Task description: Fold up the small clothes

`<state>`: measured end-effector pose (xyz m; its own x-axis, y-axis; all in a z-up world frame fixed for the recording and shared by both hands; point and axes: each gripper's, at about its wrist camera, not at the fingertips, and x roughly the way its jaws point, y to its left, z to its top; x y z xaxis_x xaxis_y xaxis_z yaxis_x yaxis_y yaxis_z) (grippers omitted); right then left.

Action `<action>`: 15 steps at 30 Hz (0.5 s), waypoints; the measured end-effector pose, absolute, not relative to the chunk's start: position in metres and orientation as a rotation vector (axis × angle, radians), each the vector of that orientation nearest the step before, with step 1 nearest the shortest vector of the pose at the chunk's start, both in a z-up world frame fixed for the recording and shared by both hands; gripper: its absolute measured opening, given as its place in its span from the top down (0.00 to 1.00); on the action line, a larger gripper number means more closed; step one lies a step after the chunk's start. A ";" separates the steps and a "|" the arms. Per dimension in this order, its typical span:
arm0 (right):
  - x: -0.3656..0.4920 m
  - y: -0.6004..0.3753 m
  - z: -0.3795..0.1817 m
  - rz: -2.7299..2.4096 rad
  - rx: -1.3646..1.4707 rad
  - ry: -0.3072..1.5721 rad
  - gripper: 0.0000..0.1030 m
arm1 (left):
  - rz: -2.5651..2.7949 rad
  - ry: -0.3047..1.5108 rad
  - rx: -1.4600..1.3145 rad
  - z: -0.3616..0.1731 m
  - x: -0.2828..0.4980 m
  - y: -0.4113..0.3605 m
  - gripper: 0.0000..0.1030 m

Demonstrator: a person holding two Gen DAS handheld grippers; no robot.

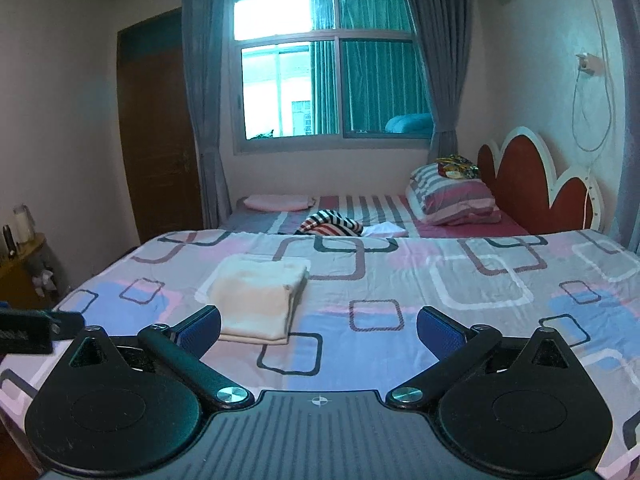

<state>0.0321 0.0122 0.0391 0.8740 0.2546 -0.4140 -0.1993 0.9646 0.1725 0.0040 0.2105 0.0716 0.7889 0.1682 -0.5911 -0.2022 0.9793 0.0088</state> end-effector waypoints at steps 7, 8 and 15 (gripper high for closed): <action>0.028 0.010 0.037 0.245 0.130 0.458 0.00 | 0.217 0.624 -0.071 0.073 -0.001 0.214 0.01; 0.028 0.010 0.037 0.251 0.132 0.458 0.00 | 0.213 0.625 -0.069 0.073 -0.002 0.215 0.01; 0.026 0.012 0.035 0.270 0.130 0.459 0.00 | 0.214 0.636 -0.063 0.072 -0.001 0.211 0.01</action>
